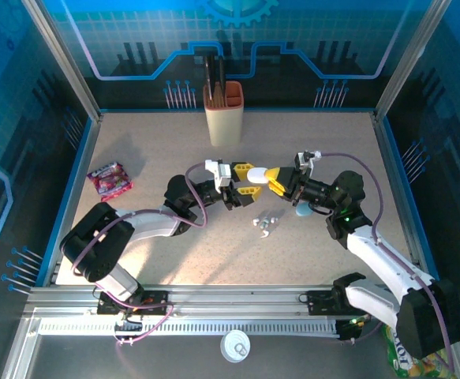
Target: Insert the wireless bluetooth earbuds into the charging case
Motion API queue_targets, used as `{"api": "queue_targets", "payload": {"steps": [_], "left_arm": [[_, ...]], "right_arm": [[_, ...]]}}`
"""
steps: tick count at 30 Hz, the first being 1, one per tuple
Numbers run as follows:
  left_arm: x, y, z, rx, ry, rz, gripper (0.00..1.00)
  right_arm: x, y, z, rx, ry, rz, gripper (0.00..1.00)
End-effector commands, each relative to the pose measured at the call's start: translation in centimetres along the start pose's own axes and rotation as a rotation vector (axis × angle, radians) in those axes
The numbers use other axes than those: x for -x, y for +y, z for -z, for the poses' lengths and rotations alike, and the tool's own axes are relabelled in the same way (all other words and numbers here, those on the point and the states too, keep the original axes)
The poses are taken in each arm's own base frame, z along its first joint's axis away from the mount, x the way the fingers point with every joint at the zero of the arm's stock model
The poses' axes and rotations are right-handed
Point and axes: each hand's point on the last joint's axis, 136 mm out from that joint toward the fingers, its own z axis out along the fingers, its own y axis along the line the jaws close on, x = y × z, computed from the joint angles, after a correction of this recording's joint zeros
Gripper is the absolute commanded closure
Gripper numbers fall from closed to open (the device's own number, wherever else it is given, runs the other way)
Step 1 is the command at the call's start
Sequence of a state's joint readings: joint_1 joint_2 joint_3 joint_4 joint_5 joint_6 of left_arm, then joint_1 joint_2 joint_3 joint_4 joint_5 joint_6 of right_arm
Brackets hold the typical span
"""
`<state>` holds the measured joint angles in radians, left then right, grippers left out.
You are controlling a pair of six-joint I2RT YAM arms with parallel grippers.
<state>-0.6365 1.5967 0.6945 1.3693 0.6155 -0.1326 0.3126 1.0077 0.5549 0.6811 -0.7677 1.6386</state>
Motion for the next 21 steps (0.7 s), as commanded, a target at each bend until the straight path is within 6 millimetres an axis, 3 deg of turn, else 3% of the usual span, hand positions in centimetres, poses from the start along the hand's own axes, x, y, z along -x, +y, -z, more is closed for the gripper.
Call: {"api": "queue_targets", "payload": {"steps": [1, 7, 12, 21], "left_arm": [[0.98, -0.1, -0.44, -0.036, -0.028, -0.029, 0.54], [1.31, -0.24, -0.49, -0.043, -0.033, -0.023, 0.64], [1.3, -0.28, -0.46, -0.044, -0.032, -0.025, 0.57], [1.37, -0.24, -0.5, -0.046, -0.033, -0.024, 0.56]], "right_arm": [[0.31, 0.21, 0.33, 0.007, -0.016, 0.009, 0.86], [0.28, -0.12, 0.37, -0.004, -0.02, 0.004, 0.86], [0.31, -0.37, 0.43, -0.023, -0.023, 0.008, 0.86], [0.43, -0.64, 0.37, -0.03, -0.024, 0.008, 0.86]]}}
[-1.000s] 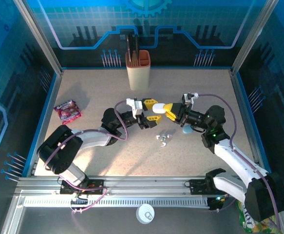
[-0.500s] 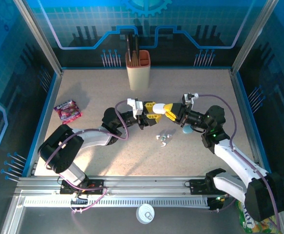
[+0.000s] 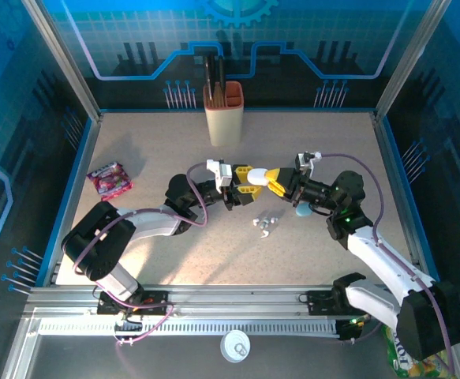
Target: Insert the wireless bluetooth earbuds into the charging case
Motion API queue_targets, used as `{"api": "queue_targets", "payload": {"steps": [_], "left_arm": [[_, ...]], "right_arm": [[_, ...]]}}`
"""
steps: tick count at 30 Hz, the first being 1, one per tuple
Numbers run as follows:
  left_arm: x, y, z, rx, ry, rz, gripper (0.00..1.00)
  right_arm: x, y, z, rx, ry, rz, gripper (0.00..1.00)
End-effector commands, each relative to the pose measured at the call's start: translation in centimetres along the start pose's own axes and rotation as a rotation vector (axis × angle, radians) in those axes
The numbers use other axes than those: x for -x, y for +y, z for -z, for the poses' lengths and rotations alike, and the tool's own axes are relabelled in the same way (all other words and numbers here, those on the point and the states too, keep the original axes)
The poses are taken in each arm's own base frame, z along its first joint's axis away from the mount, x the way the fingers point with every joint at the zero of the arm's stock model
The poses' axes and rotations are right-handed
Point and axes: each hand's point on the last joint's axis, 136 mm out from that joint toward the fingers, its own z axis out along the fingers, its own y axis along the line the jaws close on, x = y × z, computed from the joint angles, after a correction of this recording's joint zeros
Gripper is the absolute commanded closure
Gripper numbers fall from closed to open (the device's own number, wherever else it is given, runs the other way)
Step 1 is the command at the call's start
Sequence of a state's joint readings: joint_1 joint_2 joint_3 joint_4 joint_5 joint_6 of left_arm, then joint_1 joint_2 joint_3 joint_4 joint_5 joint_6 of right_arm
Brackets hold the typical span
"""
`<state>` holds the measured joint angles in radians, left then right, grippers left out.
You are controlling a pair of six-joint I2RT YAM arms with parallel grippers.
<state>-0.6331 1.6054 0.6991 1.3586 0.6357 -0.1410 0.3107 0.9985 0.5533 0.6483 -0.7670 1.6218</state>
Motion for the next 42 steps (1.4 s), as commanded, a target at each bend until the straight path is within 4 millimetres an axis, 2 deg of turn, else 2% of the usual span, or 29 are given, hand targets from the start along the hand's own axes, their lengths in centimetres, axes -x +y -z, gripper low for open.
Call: {"api": "queue_targets", "payload": {"steps": [1, 17, 21, 27, 36, 42], "left_arm": [[1.8, -0.3, -0.5, -0.032, -0.048, -0.04, 0.55], [1.7, -0.3, -0.5, -0.039, -0.044, -0.031, 0.53], [1.5, -0.2, -0.6, -0.04, -0.041, -0.025, 0.5], [1.3, -0.2, -0.6, -0.043, -0.036, -0.02, 0.52], [0.8, -0.1, -0.6, -0.04, -0.029, -0.02, 0.46], [0.8, -0.2, -0.6, -0.043, -0.029, -0.019, 0.5]], "right_arm": [[0.4, -0.3, 0.2, -0.013, -0.02, 0.009, 0.86], [0.7, -0.8, 0.1, -0.023, -0.025, 0.01, 0.86], [0.8, -0.8, 0.1, -0.023, -0.026, 0.01, 0.86], [0.8, -0.8, 0.2, -0.023, -0.029, 0.008, 0.86], [0.8, 0.4, 0.1, 0.016, -0.026, 0.013, 0.86], [0.8, 0.0, 0.2, 0.009, -0.027, 0.007, 0.86]]}}
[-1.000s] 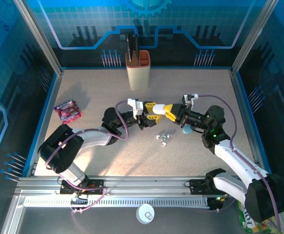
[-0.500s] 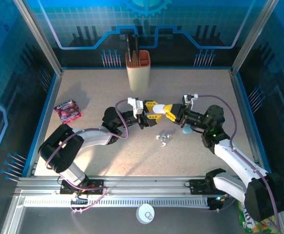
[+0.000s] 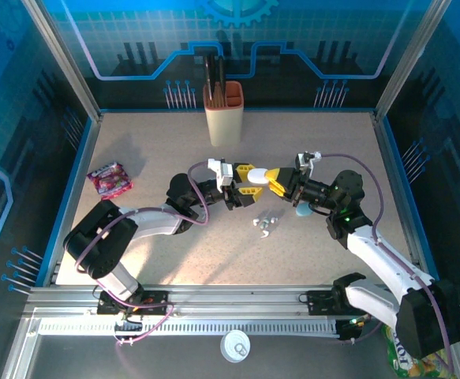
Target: Insert the wireless bluetooth earbuds into the charging case
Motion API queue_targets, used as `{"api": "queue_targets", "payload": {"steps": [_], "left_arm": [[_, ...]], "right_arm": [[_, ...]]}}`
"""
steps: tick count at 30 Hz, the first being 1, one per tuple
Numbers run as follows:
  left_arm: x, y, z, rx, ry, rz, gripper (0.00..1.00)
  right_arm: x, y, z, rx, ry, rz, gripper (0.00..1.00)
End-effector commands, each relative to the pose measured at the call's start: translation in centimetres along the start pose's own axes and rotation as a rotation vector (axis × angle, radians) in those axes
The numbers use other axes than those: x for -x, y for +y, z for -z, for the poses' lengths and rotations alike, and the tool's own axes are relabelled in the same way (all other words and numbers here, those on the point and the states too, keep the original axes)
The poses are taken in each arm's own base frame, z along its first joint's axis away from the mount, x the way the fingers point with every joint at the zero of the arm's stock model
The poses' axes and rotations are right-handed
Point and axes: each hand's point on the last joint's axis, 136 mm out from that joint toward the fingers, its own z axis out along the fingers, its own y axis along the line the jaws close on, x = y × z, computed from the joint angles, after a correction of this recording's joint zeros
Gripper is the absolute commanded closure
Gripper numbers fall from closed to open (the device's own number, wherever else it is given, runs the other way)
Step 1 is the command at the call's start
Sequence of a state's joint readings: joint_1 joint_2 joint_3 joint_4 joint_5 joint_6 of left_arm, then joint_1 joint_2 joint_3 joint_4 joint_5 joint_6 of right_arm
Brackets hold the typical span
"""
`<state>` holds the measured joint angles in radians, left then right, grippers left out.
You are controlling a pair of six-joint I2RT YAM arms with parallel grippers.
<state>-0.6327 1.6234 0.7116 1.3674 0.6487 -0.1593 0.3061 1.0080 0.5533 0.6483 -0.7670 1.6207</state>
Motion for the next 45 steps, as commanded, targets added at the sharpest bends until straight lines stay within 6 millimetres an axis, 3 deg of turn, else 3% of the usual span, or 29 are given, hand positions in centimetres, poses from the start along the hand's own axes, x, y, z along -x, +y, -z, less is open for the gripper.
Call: {"api": "queue_targets", "payload": {"steps": [1, 13, 14, 18, 22, 26, 29, 33, 39, 45], "left_arm": [[1.0, -0.2, -0.4, -0.031, -0.03, -0.035, 0.52], [1.6, -0.6, -0.4, -0.05, -0.036, -0.028, 0.66], [1.6, -0.6, -0.4, -0.049, -0.035, -0.028, 0.66], [1.3, -0.3, -0.1, -0.03, -0.031, -0.022, 0.67], [0.3, 0.2, 0.6, -0.004, -0.012, -0.008, 0.67], [-0.8, 0.3, 1.5, 0.018, 0.013, 0.002, 0.67], [-1.7, 0.2, 2.2, 0.034, 0.032, -0.007, 0.67], [-2.7, -0.2, 3.1, 0.057, 0.053, -0.023, 0.67], [-3.6, -0.7, 3.9, 0.056, 0.075, -0.028, 0.66], [-3.6, -0.9, 4.1, 0.056, 0.077, -0.029, 0.66]], "right_arm": [[0.5, 0.2, 0.2, 0.016, -0.023, 0.012, 0.86], [0.6, -1.0, 0.2, -0.018, -0.022, 0.003, 0.84], [0.6, -1.1, 0.3, -0.023, -0.026, 0.005, 0.81], [0.9, -1.6, 0.8, -0.065, -0.049, 0.032, 0.53], [1.7, -1.9, 1.7, -0.097, -0.074, 0.128, 0.36], [2.3, -3.1, 2.9, -0.189, -0.087, 0.293, 0.28], [2.3, -4.5, 4.2, -0.369, -0.081, 0.491, 0.25], [2.2, -4.4, 5.4, -0.565, -0.055, 0.818, 0.23], [0.3, -2.7, 4.1, -0.608, 0.031, 1.157, 0.22], [-1.3, -2.5, 2.2, -0.61, 0.116, 1.351, 0.2]]}}
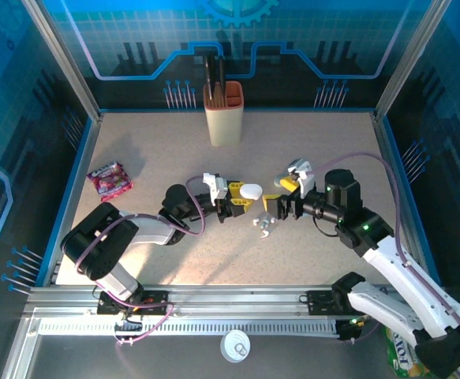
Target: Insert the wireless bluetooth earbuds into the charging case
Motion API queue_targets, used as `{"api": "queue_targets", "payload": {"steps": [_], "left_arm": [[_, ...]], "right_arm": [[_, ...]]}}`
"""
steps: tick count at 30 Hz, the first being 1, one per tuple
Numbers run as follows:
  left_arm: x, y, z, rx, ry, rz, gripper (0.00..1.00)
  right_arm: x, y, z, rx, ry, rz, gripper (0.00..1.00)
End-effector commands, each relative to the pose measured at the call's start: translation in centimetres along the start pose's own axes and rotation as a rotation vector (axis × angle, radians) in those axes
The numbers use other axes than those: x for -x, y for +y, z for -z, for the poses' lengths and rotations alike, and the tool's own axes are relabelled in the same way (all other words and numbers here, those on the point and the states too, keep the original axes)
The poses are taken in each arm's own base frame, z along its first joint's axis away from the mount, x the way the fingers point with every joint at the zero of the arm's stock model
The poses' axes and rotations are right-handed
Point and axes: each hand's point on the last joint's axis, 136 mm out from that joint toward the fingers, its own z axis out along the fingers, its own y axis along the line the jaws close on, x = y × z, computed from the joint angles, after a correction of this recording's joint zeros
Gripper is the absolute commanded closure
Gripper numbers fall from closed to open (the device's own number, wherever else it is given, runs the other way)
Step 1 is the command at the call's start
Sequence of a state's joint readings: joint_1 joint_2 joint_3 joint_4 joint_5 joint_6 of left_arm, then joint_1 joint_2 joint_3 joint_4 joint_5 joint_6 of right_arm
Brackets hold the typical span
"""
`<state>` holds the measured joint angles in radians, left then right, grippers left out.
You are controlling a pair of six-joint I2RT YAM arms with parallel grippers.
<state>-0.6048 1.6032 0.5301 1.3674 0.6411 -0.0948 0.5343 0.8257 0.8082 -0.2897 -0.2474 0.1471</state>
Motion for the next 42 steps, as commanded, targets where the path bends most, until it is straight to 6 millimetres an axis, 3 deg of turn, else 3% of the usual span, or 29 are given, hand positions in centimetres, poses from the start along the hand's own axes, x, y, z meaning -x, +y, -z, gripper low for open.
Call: {"api": "queue_targets", "payload": {"steps": [1, 8, 17, 29, 33, 42], "left_arm": [[1.5, -0.4, 0.4, -0.002, -0.04, -0.064, 0.66], [1.6, -0.8, 0.4, -0.021, -0.04, -0.062, 0.66], [0.9, -1.1, 0.8, -0.032, -0.024, -0.088, 0.67], [0.5, -1.3, 1.1, -0.027, -0.016, -0.081, 0.66], [-0.1, 0.2, 1.7, 0.029, -0.004, -0.068, 0.66], [-0.4, 1.7, 2.8, 0.074, 0.007, -0.047, 0.66]], "right_arm": [[0.3, -0.2, -0.4, -0.066, 0.028, 0.19, 0.2], [-0.2, -0.8, -2.5, -0.109, 0.06, 0.2, 0.19], [1.1, -2.2, -2.1, -0.164, -0.012, 0.071, 0.21], [2.0, -3.0, -3.0, -0.159, -0.016, -0.01, 0.22], [2.4, -2.7, -2.4, -0.121, -0.041, -0.045, 0.2], [0.3, -4.5, -0.1, -0.137, -0.087, -0.161, 0.17]]}}
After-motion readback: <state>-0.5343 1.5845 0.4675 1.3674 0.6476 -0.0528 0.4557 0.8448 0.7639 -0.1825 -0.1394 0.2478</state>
